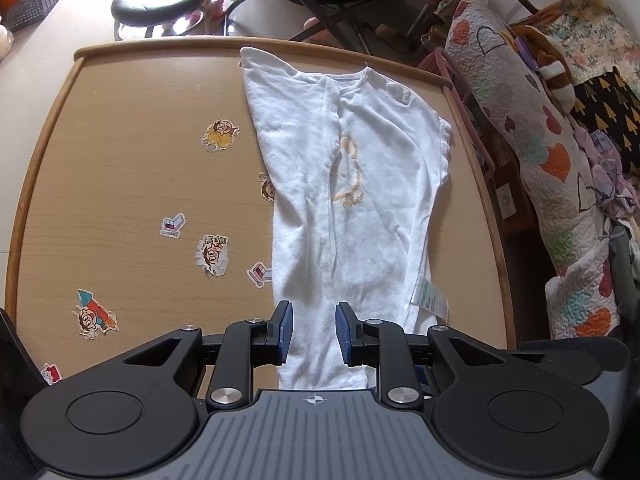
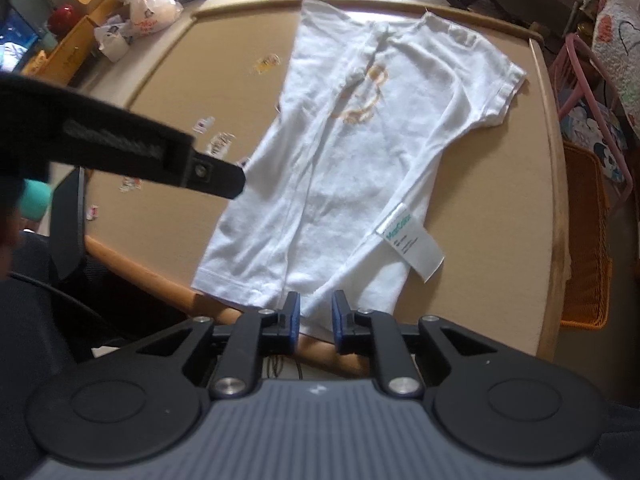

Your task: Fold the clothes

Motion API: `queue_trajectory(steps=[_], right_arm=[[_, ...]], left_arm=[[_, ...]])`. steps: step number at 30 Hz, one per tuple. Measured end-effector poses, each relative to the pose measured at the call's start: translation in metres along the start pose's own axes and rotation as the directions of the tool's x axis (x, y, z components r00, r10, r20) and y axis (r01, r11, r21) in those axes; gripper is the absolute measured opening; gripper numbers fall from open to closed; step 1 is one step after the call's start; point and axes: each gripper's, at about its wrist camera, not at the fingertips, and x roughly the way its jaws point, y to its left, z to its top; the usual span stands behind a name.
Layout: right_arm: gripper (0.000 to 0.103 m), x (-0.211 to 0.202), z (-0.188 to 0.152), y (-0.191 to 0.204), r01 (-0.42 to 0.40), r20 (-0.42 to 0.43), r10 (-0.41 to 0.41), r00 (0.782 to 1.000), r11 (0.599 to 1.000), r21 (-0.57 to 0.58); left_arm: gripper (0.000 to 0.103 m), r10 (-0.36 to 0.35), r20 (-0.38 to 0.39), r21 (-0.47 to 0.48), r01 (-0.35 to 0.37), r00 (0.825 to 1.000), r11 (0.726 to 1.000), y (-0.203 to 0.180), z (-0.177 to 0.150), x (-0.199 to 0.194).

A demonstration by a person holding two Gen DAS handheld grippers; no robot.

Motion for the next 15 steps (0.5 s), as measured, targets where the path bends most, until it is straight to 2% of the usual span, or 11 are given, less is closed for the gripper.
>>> queue_trajectory(steps=[6, 10, 15], right_arm=[[0.018, -0.035, 0.005, -0.008, -0.039, 0.012, 0.04, 0.999, 0.997, -0.059], [0.018, -0.053, 0.017, -0.028, -0.007, 0.05, 0.01, 0.999, 0.999, -0.049], [0.018, -0.058, 0.046, -0.066, 0.046, 0.093, -0.049, 0.994, 0.999, 0.025]], left_arm=[[0.026, 0.001, -0.003, -0.01, -0.001, 1.0, 1.0, 0.003, 0.0, 0.003], [0.027, -0.006, -0.008, -0.018, 0.006, 1.0, 1.0, 0.004, 0.0, 0.007], [0.027, -0.012, -0.02, -0.019, 0.012, 1.0, 1.0, 0.002, -0.001, 0.013]])
